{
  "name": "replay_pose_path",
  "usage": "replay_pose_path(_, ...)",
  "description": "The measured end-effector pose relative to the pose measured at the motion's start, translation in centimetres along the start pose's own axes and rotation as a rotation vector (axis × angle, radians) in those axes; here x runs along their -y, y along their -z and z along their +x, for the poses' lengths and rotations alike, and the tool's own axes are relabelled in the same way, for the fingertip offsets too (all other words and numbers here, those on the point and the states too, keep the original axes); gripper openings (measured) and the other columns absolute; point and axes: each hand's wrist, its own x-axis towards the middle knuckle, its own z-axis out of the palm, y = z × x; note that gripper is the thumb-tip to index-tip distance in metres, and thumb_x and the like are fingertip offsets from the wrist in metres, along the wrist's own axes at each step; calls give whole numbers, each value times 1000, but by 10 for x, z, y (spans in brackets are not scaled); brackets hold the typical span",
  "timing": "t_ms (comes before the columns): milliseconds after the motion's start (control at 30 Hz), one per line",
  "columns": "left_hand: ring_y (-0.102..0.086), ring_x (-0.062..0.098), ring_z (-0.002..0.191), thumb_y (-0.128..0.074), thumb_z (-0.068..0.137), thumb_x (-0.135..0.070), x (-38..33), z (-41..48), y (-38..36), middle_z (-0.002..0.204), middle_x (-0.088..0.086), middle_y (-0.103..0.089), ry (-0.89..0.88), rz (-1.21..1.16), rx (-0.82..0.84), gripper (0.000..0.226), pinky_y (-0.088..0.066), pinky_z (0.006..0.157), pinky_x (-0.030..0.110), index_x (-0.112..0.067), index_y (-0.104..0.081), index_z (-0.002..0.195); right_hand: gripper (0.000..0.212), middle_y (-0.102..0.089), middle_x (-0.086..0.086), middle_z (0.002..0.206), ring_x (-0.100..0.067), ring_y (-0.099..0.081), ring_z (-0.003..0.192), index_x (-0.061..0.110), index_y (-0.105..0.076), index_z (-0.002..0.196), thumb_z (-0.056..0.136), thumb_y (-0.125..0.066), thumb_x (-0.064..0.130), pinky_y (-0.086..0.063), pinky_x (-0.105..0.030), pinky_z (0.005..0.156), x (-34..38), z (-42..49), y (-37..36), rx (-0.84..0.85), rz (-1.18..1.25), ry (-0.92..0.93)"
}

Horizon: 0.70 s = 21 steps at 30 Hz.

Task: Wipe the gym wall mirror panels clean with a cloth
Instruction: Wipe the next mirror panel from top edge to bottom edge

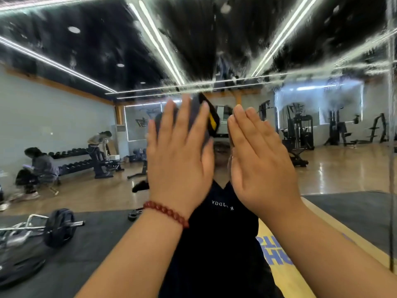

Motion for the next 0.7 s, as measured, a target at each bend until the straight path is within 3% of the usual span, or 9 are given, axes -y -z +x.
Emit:
replay_pose_path(133,-14,24,152,-38,97,-38,-12,-68,-11,163,3,-20,-155,-5,82,57,-5,123,45,-26,-31,153,51,-37,-13,155,-25,-30,146,0,-44,145,98,-33,15,-22,-42,121,-2,-7,4,3,65,7)
replay_pose_path(333,1,19,151,-28,99,-44,6,-17,3,163,0,-6,72,-36,35,59,5,121,42,-27,-22,155,52,-38,-14,155,-27,-31,146,-1,-44,145,95,-36,13,-20,-42,122,-4,-9,8,34,97,9)
replay_pose_path(400,-2,24,152,-27,99,-44,7,8,8,165,3,-10,100,-36,13,59,3,121,44,-26,-23,156,51,-38,-14,155,-26,-30,146,-1,-44,145,96,-38,13,-21,-42,122,-3,-12,10,38,105,8)
replay_pose_path(500,-8,25,152,-31,100,-42,-1,-3,0,164,5,-15,32,8,-1,58,1,122,45,-24,-26,155,49,-40,-14,153,-26,-33,145,-2,-47,143,98,-42,17,-22,-42,121,0,-17,12,22,98,-11)
replay_pose_path(700,-9,23,152,-38,96,-41,-25,-117,-18,164,2,-16,-133,-29,130,61,-10,121,52,-30,-22,154,49,-39,-14,154,-25,-31,146,-1,-47,143,98,-42,18,-19,-40,122,5,-27,13,37,67,-29)
